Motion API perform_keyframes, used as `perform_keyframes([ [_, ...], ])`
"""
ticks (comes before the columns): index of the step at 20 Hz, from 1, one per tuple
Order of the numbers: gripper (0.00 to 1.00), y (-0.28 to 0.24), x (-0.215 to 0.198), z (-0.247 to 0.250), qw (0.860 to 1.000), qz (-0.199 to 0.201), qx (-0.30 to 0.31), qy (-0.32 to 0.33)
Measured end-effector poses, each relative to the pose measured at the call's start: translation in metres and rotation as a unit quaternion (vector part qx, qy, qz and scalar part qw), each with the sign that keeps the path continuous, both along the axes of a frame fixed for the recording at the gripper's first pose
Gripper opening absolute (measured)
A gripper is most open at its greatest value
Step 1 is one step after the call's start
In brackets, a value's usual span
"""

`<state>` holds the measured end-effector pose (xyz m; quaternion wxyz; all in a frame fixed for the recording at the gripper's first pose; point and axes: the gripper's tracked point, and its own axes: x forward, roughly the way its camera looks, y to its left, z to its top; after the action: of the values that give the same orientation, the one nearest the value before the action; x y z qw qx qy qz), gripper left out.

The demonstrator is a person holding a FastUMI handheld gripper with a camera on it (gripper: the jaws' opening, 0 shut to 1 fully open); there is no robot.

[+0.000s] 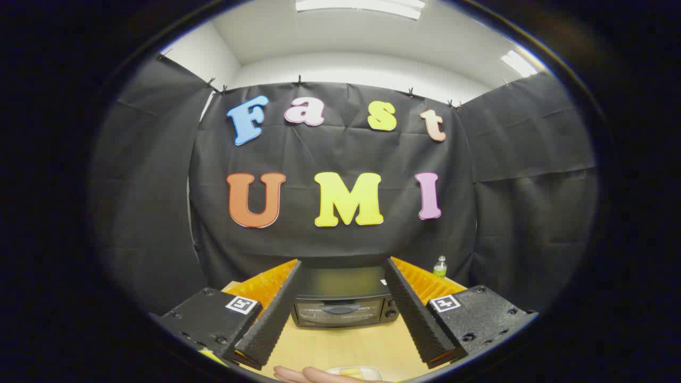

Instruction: Open the toaster oven, put the food inside, and close the toaster oven door.

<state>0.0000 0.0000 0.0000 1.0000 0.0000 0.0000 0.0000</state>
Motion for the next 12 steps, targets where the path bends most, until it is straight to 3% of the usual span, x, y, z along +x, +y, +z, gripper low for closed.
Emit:
perform_keyframes([
  [12,1.0,-0.026,0.029,-0.012,1.0,-0.011,-0.005,0.0],
])
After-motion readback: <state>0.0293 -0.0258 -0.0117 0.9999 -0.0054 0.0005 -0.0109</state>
